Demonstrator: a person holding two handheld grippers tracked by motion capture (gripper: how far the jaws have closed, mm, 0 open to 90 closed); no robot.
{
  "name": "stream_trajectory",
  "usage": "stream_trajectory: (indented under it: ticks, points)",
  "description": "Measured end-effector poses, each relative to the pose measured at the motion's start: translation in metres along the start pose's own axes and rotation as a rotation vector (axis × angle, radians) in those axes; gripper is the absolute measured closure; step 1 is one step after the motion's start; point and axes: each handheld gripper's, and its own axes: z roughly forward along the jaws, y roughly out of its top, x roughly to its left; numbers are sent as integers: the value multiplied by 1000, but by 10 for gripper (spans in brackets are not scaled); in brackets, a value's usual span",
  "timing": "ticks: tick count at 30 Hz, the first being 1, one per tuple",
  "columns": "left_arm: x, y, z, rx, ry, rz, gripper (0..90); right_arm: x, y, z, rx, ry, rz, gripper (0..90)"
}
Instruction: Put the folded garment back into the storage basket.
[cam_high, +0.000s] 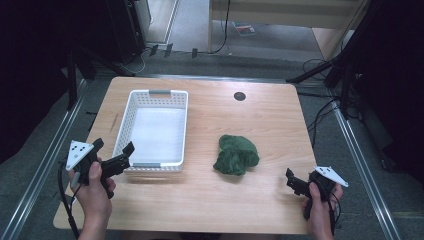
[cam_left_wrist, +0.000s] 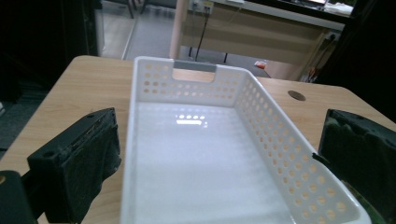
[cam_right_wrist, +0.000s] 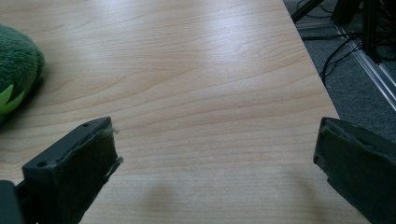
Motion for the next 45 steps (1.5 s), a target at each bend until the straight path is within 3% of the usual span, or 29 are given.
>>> stream_trajectory:
  ticks: [28,45]
  points:
    - [-71,7,46,44,-144,44,0,0,0,0,3,3,-1,0]
    - [-115,2,72,93,-229,75,0,0,0,1,0,5,-2,0]
